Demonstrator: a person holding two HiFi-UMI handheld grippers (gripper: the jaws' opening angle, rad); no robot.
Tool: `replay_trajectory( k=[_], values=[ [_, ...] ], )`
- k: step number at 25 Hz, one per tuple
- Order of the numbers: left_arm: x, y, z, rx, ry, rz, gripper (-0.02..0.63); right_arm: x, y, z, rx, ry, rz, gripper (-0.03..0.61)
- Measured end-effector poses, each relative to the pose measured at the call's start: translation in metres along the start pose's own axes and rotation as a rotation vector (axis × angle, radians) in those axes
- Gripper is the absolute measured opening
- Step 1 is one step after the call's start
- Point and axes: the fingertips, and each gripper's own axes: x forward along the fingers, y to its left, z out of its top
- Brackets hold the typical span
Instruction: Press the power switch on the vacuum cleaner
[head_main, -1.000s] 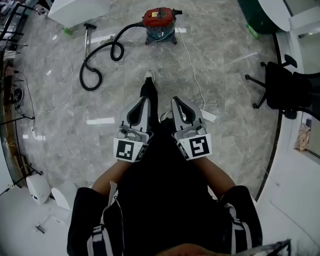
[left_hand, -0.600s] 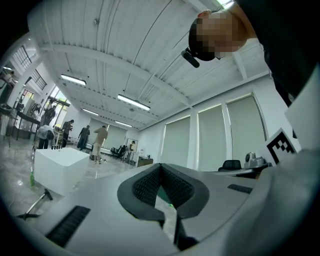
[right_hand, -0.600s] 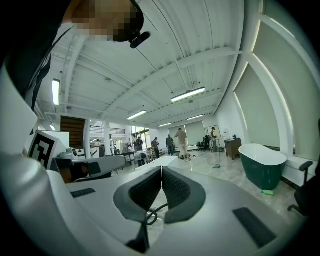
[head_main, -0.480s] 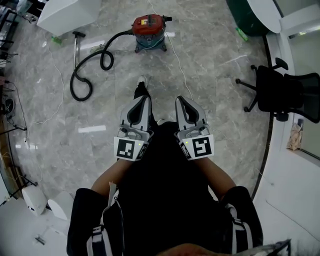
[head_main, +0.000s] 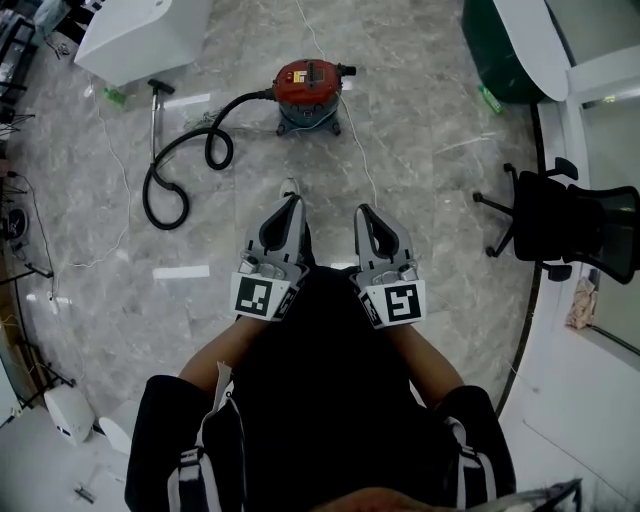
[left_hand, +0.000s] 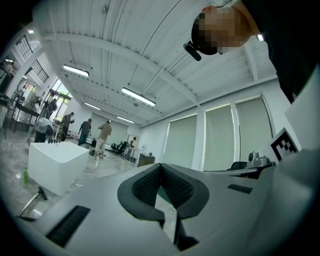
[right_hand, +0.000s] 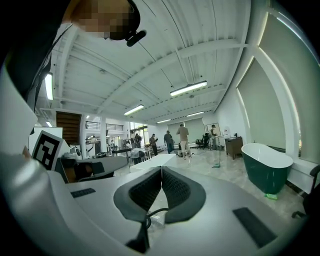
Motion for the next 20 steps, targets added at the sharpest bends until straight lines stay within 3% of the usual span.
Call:
replay_trajectory(
  k=[7, 11, 20],
  values=[
    [0.083, 0.068, 0.024, -0.058, -0.008, -0.073, 0.018, 0.107, -0.019, 0.016, 0.003, 0.07, -0.044, 0.02],
    [0.115, 0.095, 0.032, -0.045, 0.016, -0.134, 0.018, 0.163, -0.017, 0.029, -0.006, 0.089, -0.045, 0.02],
    [0.158, 0.163, 0.039, -0.067, 0.026, -0.144, 0.018, 0.259, -0.019, 0.036, -0.014, 0.163, -0.038, 0.02]
  ],
)
